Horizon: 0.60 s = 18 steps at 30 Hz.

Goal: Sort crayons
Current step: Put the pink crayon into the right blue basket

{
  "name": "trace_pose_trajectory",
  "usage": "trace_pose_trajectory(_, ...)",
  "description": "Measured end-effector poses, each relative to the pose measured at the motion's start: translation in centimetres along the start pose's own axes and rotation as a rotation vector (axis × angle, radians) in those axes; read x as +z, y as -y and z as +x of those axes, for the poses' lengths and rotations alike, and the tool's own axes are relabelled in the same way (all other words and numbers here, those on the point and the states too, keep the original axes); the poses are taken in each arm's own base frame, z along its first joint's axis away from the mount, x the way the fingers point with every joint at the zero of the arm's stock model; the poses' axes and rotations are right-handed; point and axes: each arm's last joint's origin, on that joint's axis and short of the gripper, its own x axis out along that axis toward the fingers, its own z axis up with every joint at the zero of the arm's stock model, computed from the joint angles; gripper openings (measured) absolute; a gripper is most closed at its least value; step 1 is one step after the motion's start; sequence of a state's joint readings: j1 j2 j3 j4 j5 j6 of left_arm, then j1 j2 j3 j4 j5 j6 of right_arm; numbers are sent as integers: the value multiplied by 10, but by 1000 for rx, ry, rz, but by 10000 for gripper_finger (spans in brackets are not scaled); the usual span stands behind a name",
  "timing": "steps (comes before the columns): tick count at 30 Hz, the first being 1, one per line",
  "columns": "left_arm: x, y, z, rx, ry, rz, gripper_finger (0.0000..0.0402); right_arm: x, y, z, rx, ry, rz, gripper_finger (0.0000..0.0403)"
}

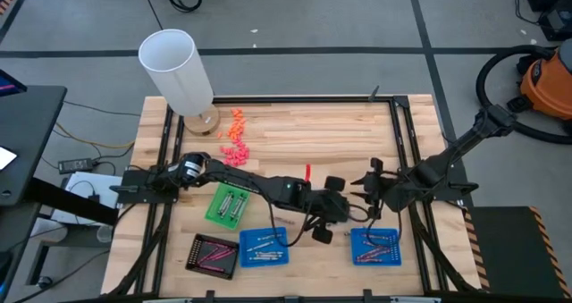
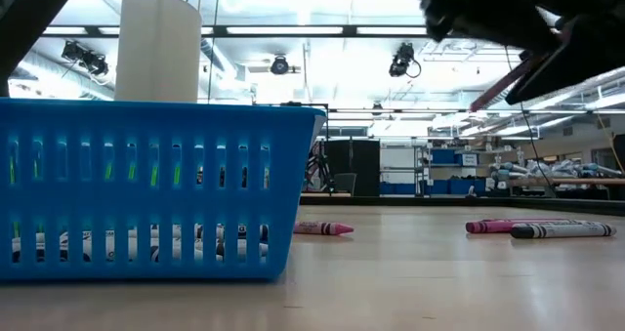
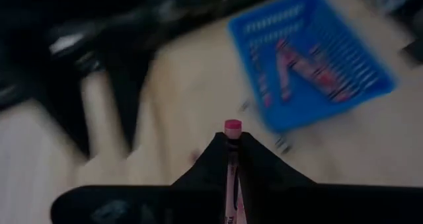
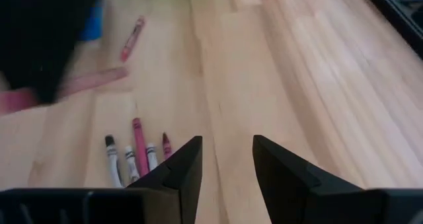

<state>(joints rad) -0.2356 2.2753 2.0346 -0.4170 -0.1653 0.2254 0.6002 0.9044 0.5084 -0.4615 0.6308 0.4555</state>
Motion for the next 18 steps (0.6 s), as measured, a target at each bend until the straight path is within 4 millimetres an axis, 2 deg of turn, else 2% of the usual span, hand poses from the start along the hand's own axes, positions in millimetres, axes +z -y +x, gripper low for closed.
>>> trace_pose_trajectory(5, 4, 0, 2, -26, 61, -8, 18, -3, 5, -6, 43, -44, 56, 144)
trace_pose_trajectory(10, 10, -3, 3, 40, 119, -22, 18, -4, -3, -7, 160, -73, 45, 144)
trace_pose_trajectory(14, 17, -6, 2, 113, 179, -38, 18, -3, -11, -9, 170, -29, 8, 144)
trace_pose_trajectory(18, 25, -11, -6, 159, 234, -54, 18, -3, -16, -20, 131, 73, -29, 144)
